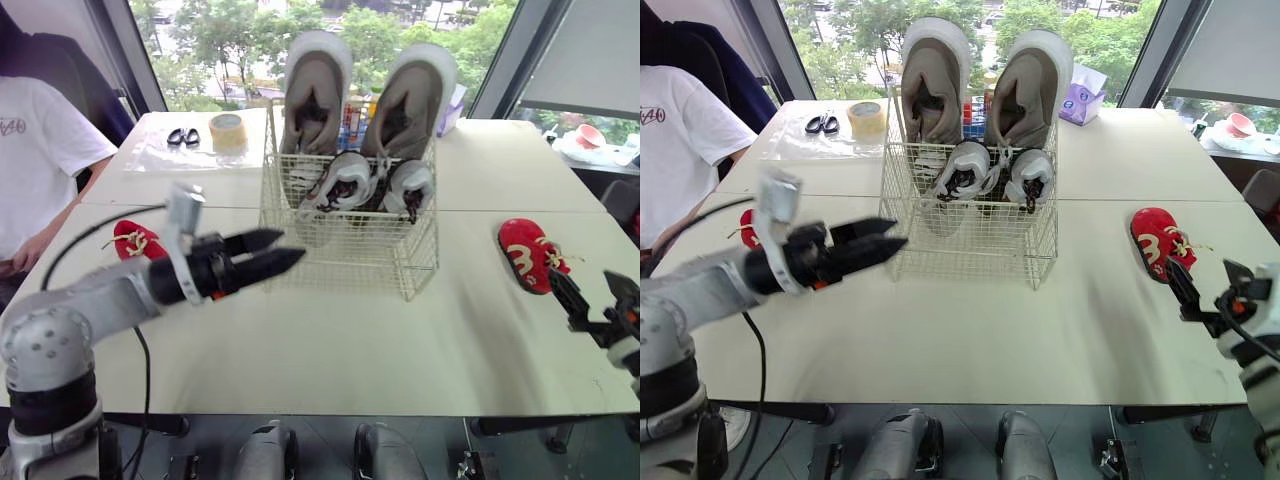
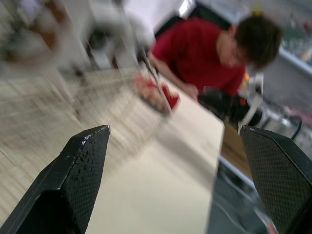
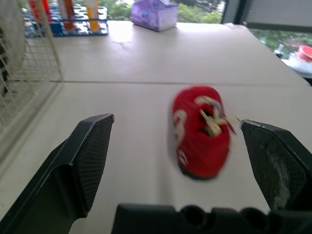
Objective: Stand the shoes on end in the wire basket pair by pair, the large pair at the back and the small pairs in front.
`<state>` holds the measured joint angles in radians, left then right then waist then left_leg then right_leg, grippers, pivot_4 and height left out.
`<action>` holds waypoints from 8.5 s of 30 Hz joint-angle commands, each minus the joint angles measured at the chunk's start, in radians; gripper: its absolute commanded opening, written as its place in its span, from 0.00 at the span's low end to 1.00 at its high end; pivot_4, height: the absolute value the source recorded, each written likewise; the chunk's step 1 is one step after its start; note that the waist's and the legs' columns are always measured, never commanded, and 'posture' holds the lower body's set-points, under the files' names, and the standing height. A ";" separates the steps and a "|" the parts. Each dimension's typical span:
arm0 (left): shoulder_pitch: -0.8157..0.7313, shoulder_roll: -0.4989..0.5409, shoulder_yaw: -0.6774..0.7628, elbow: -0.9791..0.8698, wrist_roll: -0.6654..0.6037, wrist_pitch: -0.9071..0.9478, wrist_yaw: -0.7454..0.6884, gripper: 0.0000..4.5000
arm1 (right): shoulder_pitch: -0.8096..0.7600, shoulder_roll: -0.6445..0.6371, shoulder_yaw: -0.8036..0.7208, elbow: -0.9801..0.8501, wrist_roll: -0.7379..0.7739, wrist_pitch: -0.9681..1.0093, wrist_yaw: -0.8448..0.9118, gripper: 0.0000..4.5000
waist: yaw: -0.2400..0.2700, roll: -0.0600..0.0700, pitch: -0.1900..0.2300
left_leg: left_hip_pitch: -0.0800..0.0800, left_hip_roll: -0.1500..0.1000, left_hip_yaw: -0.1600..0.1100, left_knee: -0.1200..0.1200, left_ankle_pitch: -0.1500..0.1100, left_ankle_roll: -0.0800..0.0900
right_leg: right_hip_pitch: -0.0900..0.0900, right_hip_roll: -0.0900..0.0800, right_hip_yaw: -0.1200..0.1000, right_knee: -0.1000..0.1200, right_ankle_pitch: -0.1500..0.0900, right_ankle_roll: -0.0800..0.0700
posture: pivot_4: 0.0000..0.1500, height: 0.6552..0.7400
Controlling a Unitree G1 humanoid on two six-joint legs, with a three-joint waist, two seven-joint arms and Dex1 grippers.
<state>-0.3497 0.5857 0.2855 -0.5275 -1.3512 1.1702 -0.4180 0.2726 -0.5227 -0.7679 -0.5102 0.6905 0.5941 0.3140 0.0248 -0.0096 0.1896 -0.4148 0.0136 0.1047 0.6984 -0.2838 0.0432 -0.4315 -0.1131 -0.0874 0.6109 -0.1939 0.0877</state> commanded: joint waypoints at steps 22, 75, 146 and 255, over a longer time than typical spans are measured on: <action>0.135 0.119 -0.153 -0.174 0.168 -0.178 -0.115 0.97 | -0.416 0.019 0.259 0.736 -0.311 -0.424 0.076 1.00 | -0.021 0.008 -0.003 | 0.002 0.001 0.001 -0.007 0.002 0.002 | -0.002 0.000 0.000 -0.001 -0.004 -0.008 | 1.00 1.00; -0.796 0.143 -0.014 0.730 -0.173 -0.050 -0.205 0.59 | -1.497 -0.206 0.799 0.442 -0.288 -0.481 0.785 0.41 | -0.038 0.001 0.013 | -0.005 -0.001 0.001 -0.014 0.008 -0.013 | -0.011 0.001 -0.001 0.002 -0.003 0.001 | 1.00 1.00; -0.140 -0.130 0.065 -0.063 0.020 -0.461 0.365 0.99 | -1.345 -0.191 0.411 0.456 0.667 0.163 0.245 0.31 | -0.036 -0.001 0.011 | -0.006 -0.001 -0.001 -0.014 0.004 -0.002 | -0.011 0.000 -0.001 0.001 -0.002 -0.001 | 1.00 1.00; -0.339 -0.108 0.188 -0.211 0.294 -0.224 0.476 0.01 | -1.292 -0.416 0.809 0.378 0.025 0.267 1.059 1.00 | -0.019 -0.015 0.010 | -0.009 0.000 0.000 -0.014 0.010 -0.017 | -0.016 -0.006 -0.003 0.002 0.001 -0.004 | 1.00 1.00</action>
<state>-0.7106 0.4644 0.5323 -0.6821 -1.1207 1.0177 0.1154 -0.9859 -0.9410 0.0419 -0.1474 0.7296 0.8753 1.3717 0.0055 -0.0242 0.1998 -0.4224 0.0136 0.1057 0.6840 -0.2725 0.0262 -0.4467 -0.1173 -0.0913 0.6141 -0.1929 0.0834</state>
